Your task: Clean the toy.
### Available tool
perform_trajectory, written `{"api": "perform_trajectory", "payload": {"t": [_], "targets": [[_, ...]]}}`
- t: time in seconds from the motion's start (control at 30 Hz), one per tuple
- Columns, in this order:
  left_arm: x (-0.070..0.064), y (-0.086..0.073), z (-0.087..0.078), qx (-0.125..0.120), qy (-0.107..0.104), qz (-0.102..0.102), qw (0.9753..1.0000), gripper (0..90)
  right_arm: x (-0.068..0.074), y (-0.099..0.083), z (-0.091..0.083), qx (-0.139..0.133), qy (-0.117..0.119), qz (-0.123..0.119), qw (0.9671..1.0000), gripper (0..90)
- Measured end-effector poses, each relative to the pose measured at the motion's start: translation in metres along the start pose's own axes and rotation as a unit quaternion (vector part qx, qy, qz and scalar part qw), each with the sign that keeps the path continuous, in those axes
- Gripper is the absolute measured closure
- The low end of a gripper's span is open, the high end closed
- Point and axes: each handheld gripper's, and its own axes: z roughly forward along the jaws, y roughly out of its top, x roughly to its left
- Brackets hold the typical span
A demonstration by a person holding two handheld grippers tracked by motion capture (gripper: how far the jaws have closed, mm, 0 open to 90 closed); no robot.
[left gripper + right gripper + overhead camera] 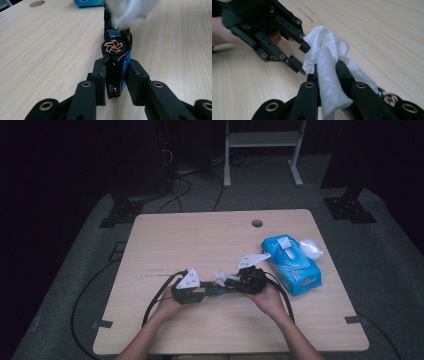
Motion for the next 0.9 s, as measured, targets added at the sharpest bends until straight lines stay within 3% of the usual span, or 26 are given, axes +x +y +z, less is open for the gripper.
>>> {"api": "perform_trajectory", "payload": {"t": [0.07, 0.2, 0.3, 0.43, 0.5, 0.6, 0.8, 0.9], "targets": [[0.001, -0.002, -0.003, 0.0, 0.003, -0.003, 1.0, 70.4, -0.001, 0.004, 0.01, 0.013, -0.012, -0.011, 0.9998, 81.1], [0.003, -0.005, -0.005, -0.003, 0.01, -0.011, 0.9999, 70.4, -0.007, 0.004, 0.019, 0.014, -0.016, 0.015, 0.9997, 81.1], [0.004, -0.006, -0.005, -0.007, 0.012, -0.017, 0.9998, 70.4, 0.002, 0.009, 0.027, 0.006, -0.008, -0.006, 0.9999, 81.0], [0.004, -0.005, -0.005, -0.004, 0.016, -0.016, 0.9997, 70.4, 0.005, 0.011, 0.029, 0.01, -0.001, -0.014, 0.9998, 81.0], [0.004, -0.006, -0.004, -0.008, 0.015, -0.025, 0.9995, 70.4, 0.0, 0.01, 0.025, 0.017, -0.029, -0.018, 0.9993, 81.0], [0.005, -0.006, -0.003, -0.009, 0.014, -0.027, 0.9995, 70.4, -0.004, 0.007, 0.023, 0.015, -0.037, -0.005, 0.9992, 81.0], [0.004, -0.006, -0.003, -0.005, 0.015, -0.028, 0.9995, 70.4, 0.015, 0.012, 0.034, 0.007, -0.009, -0.027, 0.9996, 80.8], [0.004, -0.006, -0.003, -0.006, 0.015, -0.027, 0.9995, 70.5, 0.015, 0.012, 0.034, 0.009, -0.015, -0.034, 0.9993, 80.8]]}}
